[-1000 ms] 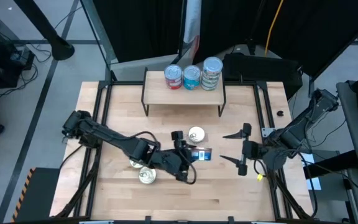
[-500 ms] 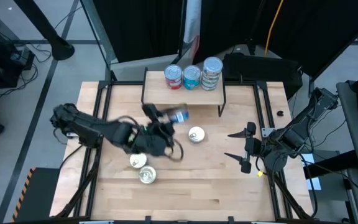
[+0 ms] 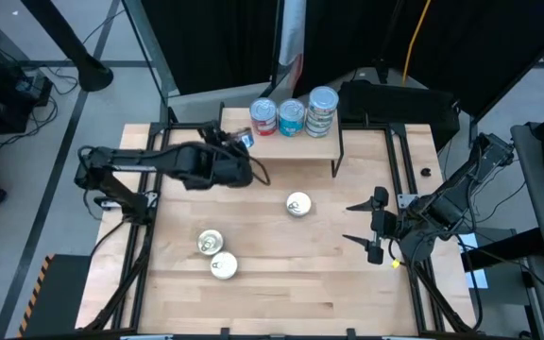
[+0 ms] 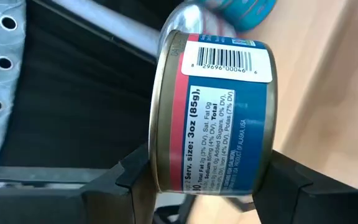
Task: Stack canned seafood by type on shelf
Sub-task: Put the blue pink tuna can on the shelf
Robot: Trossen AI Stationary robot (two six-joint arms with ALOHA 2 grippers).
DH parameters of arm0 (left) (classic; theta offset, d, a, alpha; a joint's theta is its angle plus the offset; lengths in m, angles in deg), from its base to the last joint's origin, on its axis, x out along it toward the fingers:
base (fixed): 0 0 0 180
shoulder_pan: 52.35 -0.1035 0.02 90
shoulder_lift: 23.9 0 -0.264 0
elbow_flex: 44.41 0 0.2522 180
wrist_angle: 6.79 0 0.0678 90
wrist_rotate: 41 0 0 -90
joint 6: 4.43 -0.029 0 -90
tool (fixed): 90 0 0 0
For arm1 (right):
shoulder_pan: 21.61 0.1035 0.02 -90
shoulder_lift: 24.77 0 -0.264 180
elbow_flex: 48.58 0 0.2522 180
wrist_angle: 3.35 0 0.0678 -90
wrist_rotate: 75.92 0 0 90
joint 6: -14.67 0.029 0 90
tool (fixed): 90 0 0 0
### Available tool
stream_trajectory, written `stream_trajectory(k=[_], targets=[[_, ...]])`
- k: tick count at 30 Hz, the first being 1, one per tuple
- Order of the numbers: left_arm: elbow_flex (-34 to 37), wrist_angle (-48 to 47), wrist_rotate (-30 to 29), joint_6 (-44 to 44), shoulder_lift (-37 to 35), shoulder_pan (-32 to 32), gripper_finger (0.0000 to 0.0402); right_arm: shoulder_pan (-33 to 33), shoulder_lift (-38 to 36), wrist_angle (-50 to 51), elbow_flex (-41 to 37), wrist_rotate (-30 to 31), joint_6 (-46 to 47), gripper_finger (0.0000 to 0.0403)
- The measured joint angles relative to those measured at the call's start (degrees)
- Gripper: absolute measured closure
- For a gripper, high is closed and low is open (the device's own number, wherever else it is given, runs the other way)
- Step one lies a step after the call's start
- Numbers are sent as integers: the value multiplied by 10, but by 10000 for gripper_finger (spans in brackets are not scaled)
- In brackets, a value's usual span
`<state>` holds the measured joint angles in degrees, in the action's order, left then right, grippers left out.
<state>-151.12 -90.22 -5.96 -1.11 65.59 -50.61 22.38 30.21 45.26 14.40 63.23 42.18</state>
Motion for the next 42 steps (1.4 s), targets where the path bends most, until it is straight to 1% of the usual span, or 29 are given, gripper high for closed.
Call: stream_trajectory(k=[3, 6, 8, 12, 16, 18, 20, 24, 31, 36, 42], targets=[[0, 1, 11, -60, 1, -35, 203, 0, 0, 2, 0, 0, 3, 71], [0, 5, 54, -95, 4, -69, 203, 0, 0, 2, 0, 0, 3, 71], [0, 16, 84, -102, 4, -91, 203, 0, 0, 2, 0, 0, 3, 71], [0, 22, 124, -102, 8, -127, 203, 0, 0, 2, 0, 0, 3, 71], [0, 23, 154, -113, 22, -149, 203, 0, 0, 2, 0, 0, 3, 71], [0, 26, 160, -117, 34, -155, 203, 0, 0, 3, 0, 0, 3, 71], [1, 23, 160, -117, 49, -158, 203, 0, 0, 4, 0, 1, 3, 71], [1, 11, 136, -113, 75, -159, 203, 0, 0, 7, 0, 0, 3, 71], [1, -5, 74, -97, 107, -163, 203, 0, 0, 14, 0, 0, 13, 71], [1, -4, 68, -96, 119, -171, 169, 0, 0, 22, 0, -1, 21, 71], [1, -20, 74, -57, 123, -179, 160, 0, 0, 23, 0, -16, 25, 71]])
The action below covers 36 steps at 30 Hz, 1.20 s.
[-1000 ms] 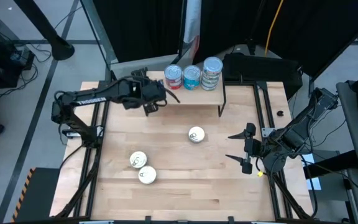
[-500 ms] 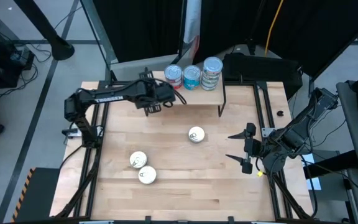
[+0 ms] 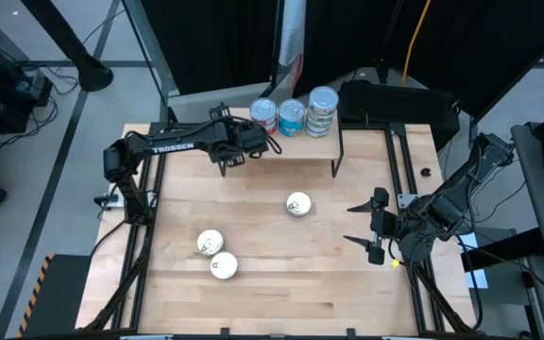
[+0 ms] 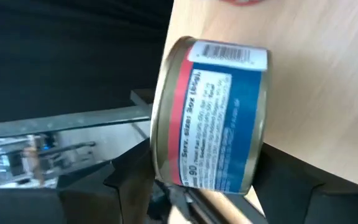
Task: Stack canned seafood by type on shelf
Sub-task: Put the blue pink tuna can on the shelf
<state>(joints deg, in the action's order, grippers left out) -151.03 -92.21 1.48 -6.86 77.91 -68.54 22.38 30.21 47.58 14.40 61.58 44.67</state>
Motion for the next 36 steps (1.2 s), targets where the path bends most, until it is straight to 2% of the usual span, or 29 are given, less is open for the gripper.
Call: stream_trajectory(k=[7, 19, 24, 36], targets=[[0, 5, 100, 16, 0, 1, 157, 0, 0, 0, 0, -1, 0, 71], [0, 7, 118, 36, 0, -7, 156, 0, 0, 1, 0, -14, 15, 71], [6, 21, 98, 35, 0, -15, 155, 0, 0, 16, 0, -14, 24, 71], [4, 49, 155, 36, -2, -26, 155, 0, 0, 26, 0, -14, 34, 71]])
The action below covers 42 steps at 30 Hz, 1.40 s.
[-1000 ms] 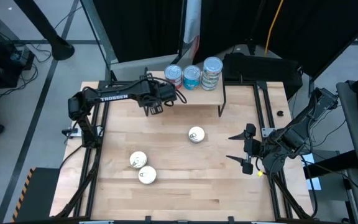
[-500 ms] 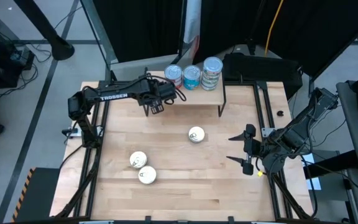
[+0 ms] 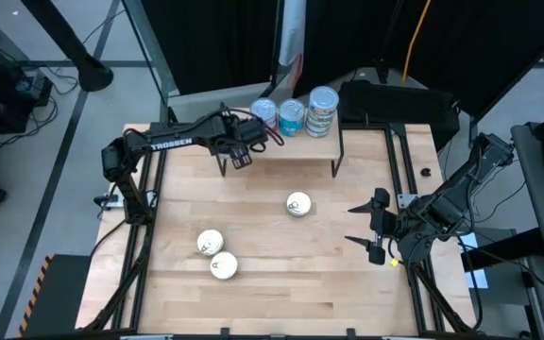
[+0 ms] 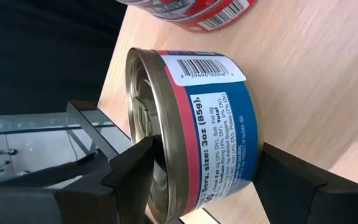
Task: Stack canned seafood by type on shelf
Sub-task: Put the blue pink tuna can on the shelf
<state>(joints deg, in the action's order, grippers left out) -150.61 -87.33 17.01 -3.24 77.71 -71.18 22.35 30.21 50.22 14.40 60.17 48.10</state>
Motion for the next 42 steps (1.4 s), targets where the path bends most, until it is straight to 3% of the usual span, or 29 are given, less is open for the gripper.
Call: stream_trajectory(k=[34, 40, 42], targets=[[1, 26, 32, 49, 0, 4, 155, 0, 0, 33, 0, -14, 37, 71], [5, 34, 107, 45, 5, 8, 156, 0, 0, 34, 0, -14, 37, 71], [4, 33, 92, 42, 4, 8, 156, 0, 0, 34, 0, -14, 37, 71]])
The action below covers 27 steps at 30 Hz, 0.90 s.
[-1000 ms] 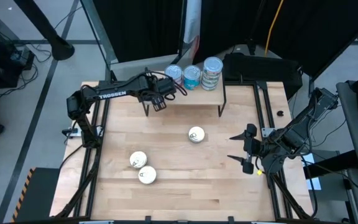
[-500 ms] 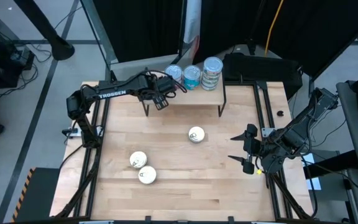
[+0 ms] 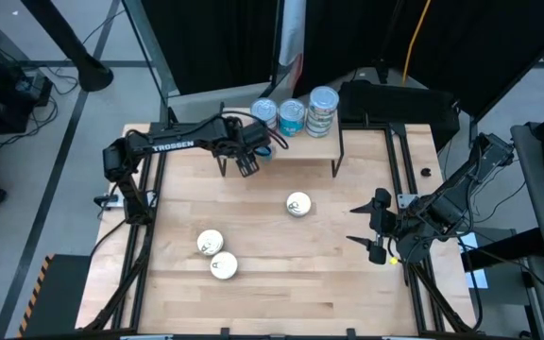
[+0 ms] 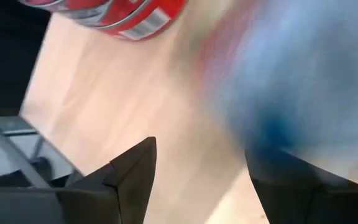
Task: Stack canned seafood by type on shelf
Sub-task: Put the blue pink tuna can on the shelf
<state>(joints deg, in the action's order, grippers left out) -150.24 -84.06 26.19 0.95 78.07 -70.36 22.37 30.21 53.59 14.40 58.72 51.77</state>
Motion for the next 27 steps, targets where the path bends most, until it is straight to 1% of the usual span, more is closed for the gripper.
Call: stream_trajectory(k=[5, 6, 10, 12, 18, 20, 23, 27], targets=[[0, -9, -62, -3, 5, 1, 156, 0, 0, 1, 0, 0, 4, 71], [0, -8, -80, -1, 5, 2, 156, 0, 0, 0, 0, 0, 4, 71], [0, -37, -179, 3, 6, 7, 156, 0, 2, 1, 0, -1, 8, 71], [-1, -52, -203, 3, 5, 11, 156, 0, 2, 2, 0, -1, 8, 71], [-1, -65, -210, 17, 5, 15, 156, 0, 2, 3, 0, -2, 9, 71], [-1, -69, -201, 18, 5, 20, 156, 0, 2, 4, 0, -2, 10, 71], [-1, -89, -152, 24, 4, 38, 155, 0, 2, 4, 0, -3, 13, 71], [-1, -125, -71, 48, 4, 95, 155, 0, 2, 5, 0, -16, 14, 71]])
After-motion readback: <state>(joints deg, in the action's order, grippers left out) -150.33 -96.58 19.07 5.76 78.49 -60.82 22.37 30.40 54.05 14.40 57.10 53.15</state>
